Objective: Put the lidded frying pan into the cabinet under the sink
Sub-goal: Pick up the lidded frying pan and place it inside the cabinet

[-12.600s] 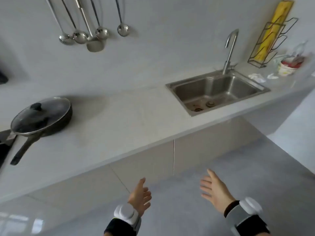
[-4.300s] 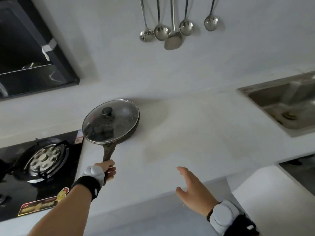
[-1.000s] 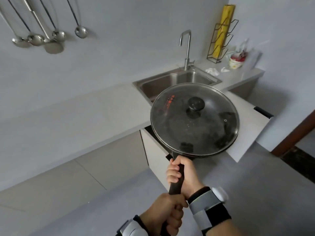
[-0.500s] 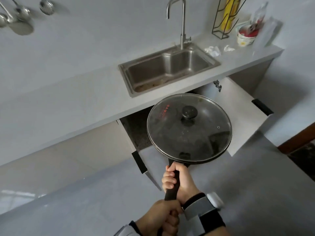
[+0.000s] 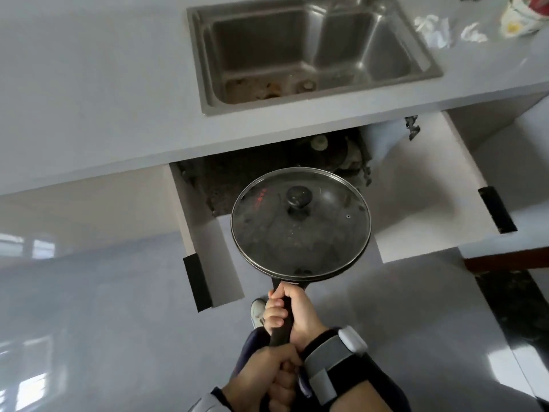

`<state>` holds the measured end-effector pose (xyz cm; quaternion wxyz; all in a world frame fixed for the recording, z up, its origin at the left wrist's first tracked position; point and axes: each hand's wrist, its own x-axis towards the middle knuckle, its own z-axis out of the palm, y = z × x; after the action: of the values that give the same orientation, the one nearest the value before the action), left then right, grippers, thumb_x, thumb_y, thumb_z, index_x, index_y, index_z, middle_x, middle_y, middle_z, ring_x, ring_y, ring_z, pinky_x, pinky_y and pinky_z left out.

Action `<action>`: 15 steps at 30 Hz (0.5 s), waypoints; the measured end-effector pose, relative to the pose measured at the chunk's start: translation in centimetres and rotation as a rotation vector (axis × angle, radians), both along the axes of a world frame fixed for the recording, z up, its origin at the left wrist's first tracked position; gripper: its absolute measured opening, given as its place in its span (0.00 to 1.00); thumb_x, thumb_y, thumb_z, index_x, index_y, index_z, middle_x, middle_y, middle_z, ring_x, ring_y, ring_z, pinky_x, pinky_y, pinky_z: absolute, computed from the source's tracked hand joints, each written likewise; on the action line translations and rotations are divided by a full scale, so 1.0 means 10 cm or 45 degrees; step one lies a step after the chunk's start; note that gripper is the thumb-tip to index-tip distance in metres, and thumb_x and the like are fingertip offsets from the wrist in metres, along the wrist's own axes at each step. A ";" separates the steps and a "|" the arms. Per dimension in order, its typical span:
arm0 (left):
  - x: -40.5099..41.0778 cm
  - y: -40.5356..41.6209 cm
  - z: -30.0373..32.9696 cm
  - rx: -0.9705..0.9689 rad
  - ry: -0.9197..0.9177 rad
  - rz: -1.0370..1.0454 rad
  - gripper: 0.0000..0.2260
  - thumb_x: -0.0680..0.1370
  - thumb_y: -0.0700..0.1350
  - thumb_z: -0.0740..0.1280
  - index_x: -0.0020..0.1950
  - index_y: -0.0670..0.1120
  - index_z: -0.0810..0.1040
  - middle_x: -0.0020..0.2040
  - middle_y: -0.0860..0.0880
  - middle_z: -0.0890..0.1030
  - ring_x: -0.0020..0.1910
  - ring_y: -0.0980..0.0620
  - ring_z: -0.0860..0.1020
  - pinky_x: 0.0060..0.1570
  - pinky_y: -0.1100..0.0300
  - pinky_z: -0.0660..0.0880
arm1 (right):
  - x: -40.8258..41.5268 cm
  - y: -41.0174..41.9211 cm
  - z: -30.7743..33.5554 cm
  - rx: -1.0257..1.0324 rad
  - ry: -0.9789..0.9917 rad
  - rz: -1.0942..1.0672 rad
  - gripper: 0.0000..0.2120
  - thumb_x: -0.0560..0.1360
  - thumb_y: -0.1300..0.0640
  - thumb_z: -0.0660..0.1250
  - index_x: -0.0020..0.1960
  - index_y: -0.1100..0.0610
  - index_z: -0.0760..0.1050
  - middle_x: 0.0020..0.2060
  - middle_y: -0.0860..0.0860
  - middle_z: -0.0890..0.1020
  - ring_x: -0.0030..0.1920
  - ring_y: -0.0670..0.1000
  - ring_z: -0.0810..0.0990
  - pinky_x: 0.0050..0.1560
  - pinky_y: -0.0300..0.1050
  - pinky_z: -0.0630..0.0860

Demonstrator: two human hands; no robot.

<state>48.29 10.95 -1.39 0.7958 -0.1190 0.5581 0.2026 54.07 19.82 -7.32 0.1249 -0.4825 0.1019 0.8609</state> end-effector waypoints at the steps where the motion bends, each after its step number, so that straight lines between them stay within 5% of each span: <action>1: 0.03 0.08 -0.05 -0.022 0.011 0.039 0.17 0.70 0.38 0.62 0.25 0.47 0.59 0.21 0.49 0.58 0.15 0.54 0.55 0.18 0.71 0.53 | 0.00 0.09 -0.08 -0.026 0.005 0.036 0.06 0.66 0.65 0.58 0.33 0.57 0.65 0.23 0.47 0.62 0.17 0.46 0.61 0.16 0.36 0.59; 5: 0.17 0.46 -0.32 -0.071 0.080 0.256 0.16 0.66 0.34 0.64 0.21 0.48 0.65 0.25 0.47 0.58 0.25 0.54 0.51 0.28 0.65 0.48 | 0.06 0.46 -0.45 -0.113 0.031 0.173 0.04 0.63 0.65 0.60 0.34 0.57 0.66 0.22 0.47 0.63 0.16 0.46 0.61 0.16 0.36 0.58; 11: 0.52 1.05 -0.87 -0.059 0.149 0.399 0.25 0.69 0.29 0.62 0.14 0.47 0.64 0.22 0.48 0.59 0.22 0.56 0.55 0.29 0.65 0.49 | 0.27 1.02 -1.14 -0.201 0.058 0.396 0.05 0.64 0.64 0.58 0.34 0.55 0.64 0.21 0.47 0.63 0.17 0.45 0.61 0.17 0.36 0.58; 15: 0.74 1.48 -1.52 0.000 0.217 0.531 0.22 0.69 0.25 0.60 0.19 0.44 0.66 0.19 0.48 0.61 0.17 0.56 0.58 0.24 0.69 0.52 | 0.39 1.44 -1.79 -0.228 0.029 0.550 0.06 0.66 0.64 0.59 0.32 0.56 0.66 0.21 0.47 0.62 0.17 0.45 0.60 0.16 0.36 0.58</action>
<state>55.72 25.72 -16.58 0.6866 -0.2143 0.5867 0.3722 57.93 34.26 -25.25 -0.1069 -0.4925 0.0737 0.8606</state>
